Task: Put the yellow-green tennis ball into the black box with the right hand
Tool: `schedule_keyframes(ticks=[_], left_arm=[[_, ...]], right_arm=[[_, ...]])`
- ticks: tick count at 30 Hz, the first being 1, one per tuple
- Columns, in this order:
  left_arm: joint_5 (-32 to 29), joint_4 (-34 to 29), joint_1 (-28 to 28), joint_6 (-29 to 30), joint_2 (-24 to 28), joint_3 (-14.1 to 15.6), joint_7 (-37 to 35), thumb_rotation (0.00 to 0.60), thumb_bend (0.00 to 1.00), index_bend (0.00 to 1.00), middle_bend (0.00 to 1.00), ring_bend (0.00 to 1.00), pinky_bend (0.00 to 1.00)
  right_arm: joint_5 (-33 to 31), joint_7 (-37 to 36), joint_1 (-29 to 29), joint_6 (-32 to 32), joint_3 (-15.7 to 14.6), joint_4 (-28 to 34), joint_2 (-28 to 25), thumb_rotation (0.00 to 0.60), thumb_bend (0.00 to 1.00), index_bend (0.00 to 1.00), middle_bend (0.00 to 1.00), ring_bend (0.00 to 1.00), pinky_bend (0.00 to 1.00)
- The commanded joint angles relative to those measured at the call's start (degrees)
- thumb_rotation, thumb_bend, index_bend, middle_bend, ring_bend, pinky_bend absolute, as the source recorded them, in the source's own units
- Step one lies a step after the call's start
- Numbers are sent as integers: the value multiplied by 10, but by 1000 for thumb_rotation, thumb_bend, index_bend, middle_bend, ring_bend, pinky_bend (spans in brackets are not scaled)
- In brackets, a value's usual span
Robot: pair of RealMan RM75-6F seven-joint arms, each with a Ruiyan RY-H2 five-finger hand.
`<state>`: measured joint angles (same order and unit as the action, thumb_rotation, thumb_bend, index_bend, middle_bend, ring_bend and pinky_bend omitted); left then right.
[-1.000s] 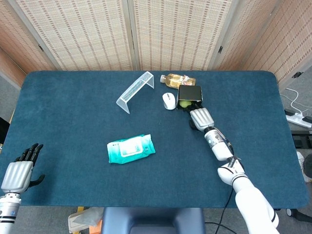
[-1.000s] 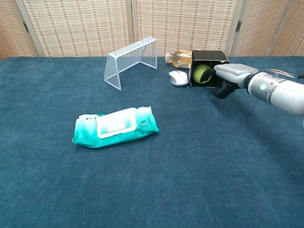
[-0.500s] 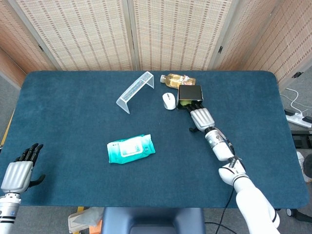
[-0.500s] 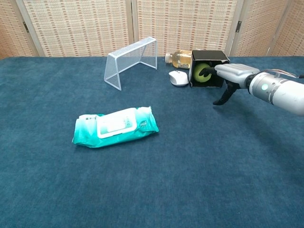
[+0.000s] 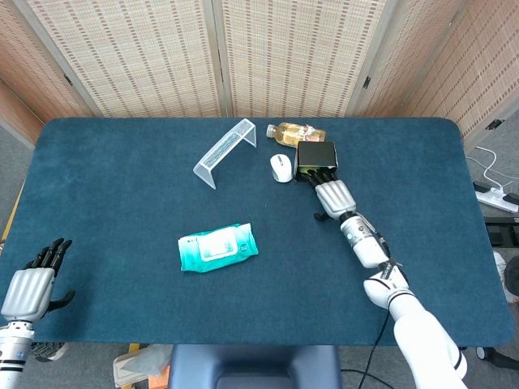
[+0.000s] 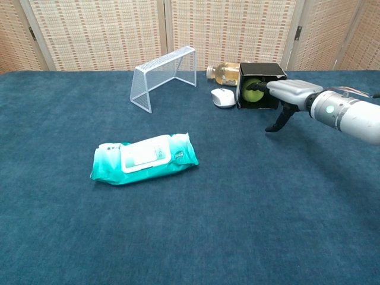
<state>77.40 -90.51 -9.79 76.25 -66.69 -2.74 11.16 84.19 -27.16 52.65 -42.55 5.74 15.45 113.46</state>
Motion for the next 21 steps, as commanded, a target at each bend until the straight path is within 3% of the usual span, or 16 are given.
schedule_keyframes(ticks=[1,8,12,17,21], left_arm=[[1,-1,0,0,1,0,-3,600,265,83,170,153,367],[6,-2,1,2,3,2,-8,600,266,83,170,153,367],[8,-1,2,4,3,2,-10,600,266,83,171,153,367],[7,3,3,8,0,1,-3,600,266,83,171,153,368],[8,3,3,9,-1,2,0,600,266,83,171,154,368]], right_arm=[[1,-2,-2,-8,-1,11,-5,600,173,0,23,0,73],[9,7,-22,-60,-6,53,-29,600,166,24,70,0,73],[17,37,-51,-127,-11,98,-58,600,135,94,179,0,73],[21,119,-120,-258,-9,214,-127,600,112,235,315,39,121],[3,233,-189,-339,-5,349,-203,600,113,280,335,51,121]])
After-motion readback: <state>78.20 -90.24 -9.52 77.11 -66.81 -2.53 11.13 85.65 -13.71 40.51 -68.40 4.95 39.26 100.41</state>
